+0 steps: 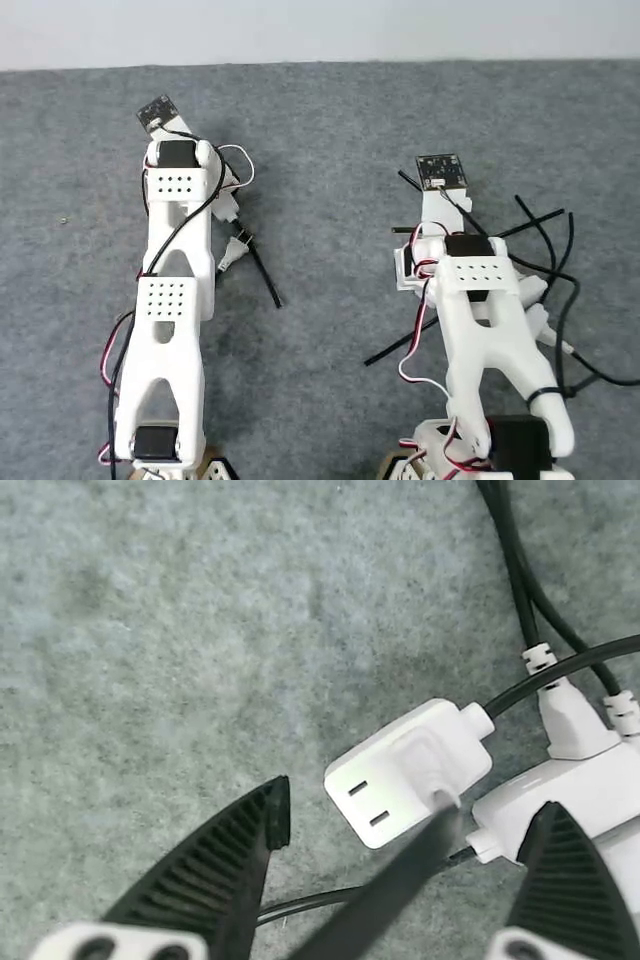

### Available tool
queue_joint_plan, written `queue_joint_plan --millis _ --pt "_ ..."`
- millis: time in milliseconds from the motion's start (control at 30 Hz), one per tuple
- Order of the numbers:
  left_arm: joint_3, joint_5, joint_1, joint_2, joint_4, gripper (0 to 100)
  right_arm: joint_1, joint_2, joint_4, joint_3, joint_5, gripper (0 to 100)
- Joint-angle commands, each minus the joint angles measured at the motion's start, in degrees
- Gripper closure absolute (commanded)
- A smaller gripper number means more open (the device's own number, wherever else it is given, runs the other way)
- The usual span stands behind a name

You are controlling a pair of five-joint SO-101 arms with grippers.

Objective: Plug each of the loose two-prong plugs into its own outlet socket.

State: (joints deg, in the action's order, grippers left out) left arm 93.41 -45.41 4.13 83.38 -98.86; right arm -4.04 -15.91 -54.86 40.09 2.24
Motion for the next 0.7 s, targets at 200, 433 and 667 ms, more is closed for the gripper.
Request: queue_joint_plan --millis 200,433,667 --pt "-22.90 10.46 -0.88 -24.00 -2.37 99 -0.48 -0.04 0.75 -0.26 0.62 64.5" --pt "-60.88 14.68 -5.36 -54.59 -1.49 99 -0.48 -0.04 0.75 -0.26 0.53 64.5" --pt "-91.47 18.46 -11.52 -70.68 7.74 99 -0.40 -0.04 0.66 -0.26 0.53 64.5"
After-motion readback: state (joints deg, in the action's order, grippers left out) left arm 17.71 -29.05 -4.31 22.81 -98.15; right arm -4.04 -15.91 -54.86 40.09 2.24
